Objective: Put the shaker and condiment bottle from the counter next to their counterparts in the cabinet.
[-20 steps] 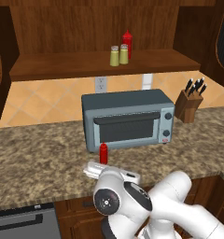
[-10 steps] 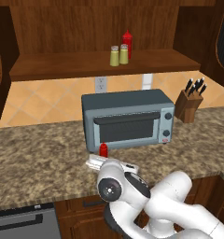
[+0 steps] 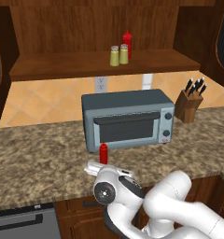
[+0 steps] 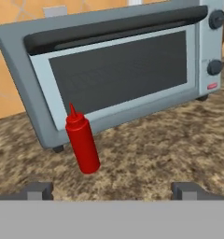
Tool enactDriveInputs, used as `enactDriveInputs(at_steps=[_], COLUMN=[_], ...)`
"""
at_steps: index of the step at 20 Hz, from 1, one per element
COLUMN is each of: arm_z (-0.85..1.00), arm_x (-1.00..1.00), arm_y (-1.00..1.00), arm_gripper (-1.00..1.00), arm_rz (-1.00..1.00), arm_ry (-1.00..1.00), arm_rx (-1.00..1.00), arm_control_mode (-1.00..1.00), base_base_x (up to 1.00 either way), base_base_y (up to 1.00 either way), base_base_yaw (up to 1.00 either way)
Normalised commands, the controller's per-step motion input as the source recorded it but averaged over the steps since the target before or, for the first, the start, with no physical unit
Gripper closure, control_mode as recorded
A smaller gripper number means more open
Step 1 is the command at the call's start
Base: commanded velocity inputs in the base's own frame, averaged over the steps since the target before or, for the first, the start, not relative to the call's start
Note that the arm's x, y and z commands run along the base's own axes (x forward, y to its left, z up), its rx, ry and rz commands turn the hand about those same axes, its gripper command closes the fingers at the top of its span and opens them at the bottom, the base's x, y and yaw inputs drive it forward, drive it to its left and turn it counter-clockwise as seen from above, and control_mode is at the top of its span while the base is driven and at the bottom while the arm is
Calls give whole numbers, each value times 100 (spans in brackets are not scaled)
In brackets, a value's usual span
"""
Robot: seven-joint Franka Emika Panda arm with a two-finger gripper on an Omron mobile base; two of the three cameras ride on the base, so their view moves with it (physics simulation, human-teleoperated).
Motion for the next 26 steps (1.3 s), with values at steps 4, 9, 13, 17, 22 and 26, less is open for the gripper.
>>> enactDriveInputs(at_steps=[4,9,13,17,22,26], arm_z=[-21,-2,0,0,0,-1], arm_x=[35,11,0,10,12,4], arm_y=[-1,-3,0,-15,-23,-15], arm_gripper=[-100,-100,-100,-100,-100,-100], arm_rz=[10,7,0,0,0,0], arm_ry=[0,-1,0,0,0,1], arm_rx=[4,1,0,0,0,-3], arm_control_mode=[-100,-100,-100,-100,-100,-100], base_base_x=[0,0,0,0,0,0], base_base_y=[0,0,0,0,0,0], base_base_yaw=[0,0,0,0,0,0])
